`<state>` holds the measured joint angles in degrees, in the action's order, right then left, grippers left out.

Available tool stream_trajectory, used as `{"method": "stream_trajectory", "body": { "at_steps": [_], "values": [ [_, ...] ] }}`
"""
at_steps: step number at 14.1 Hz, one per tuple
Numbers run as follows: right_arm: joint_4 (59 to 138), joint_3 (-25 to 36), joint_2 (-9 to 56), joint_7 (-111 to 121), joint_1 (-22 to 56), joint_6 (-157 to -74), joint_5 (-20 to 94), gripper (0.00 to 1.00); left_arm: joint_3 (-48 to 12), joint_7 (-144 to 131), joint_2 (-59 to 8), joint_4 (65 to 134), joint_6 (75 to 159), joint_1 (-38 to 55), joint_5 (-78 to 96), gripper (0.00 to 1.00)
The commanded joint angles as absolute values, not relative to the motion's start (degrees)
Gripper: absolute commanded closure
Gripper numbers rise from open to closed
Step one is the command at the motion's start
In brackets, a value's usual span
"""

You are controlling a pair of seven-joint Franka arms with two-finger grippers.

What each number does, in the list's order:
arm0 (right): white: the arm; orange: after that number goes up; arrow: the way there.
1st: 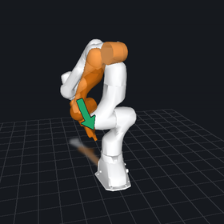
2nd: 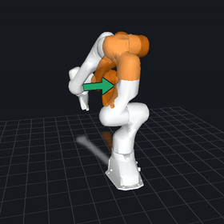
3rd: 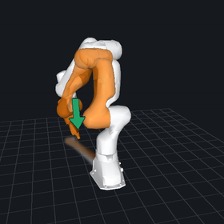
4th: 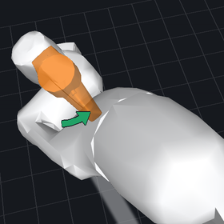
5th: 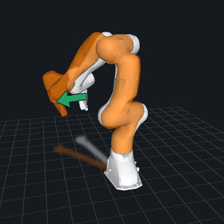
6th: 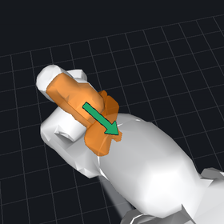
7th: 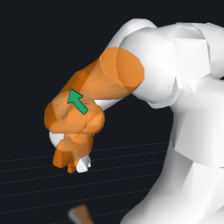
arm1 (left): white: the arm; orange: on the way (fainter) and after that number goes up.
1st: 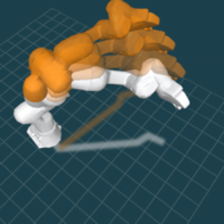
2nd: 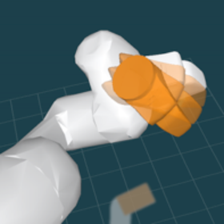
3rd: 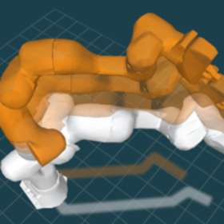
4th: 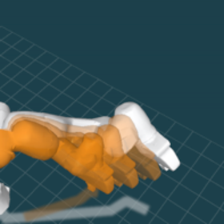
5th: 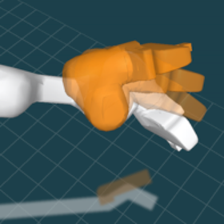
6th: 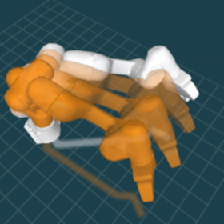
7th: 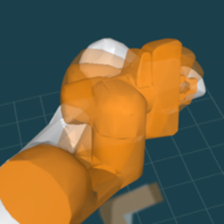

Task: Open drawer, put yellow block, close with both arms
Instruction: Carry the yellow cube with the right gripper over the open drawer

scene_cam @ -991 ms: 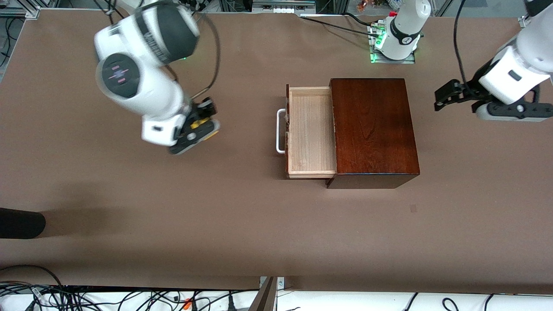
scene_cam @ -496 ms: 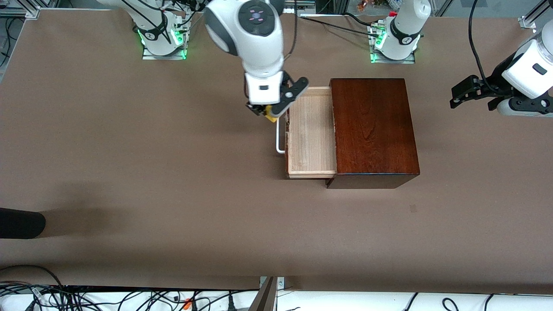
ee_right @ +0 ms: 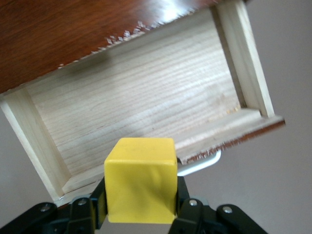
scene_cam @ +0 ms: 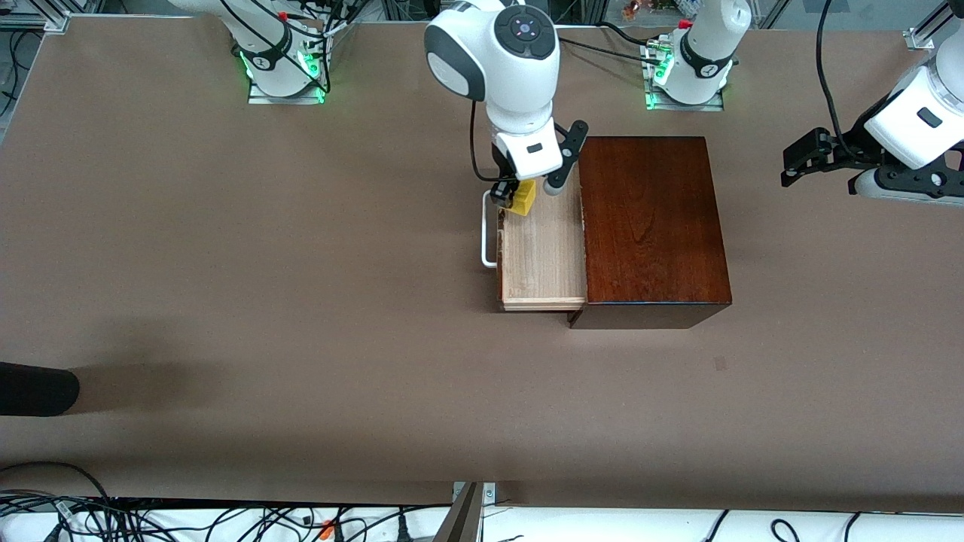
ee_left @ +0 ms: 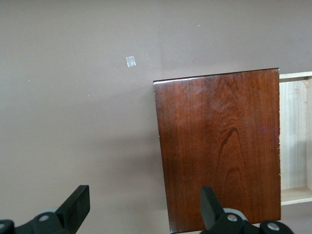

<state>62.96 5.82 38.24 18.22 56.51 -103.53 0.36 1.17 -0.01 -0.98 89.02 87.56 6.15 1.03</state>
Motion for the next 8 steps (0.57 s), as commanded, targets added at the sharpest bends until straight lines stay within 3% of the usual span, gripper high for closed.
{"method": "stream_trajectory", "body": {
  "at_steps": [1,8],
  "values": [
    [59.2,6.4,41.0,24.3,57.4,-103.6,-0.7,0.76,0.4,1.8,0.4,90.4,88.1,5.6,-1.9,0.0],
    [59.0,6.2,44.5,28.5,58.0,-107.7,-0.8,0.76,0.4,1.4,0.2,90.2,87.6,5.7,-1.8,0.0]
  ]
}}
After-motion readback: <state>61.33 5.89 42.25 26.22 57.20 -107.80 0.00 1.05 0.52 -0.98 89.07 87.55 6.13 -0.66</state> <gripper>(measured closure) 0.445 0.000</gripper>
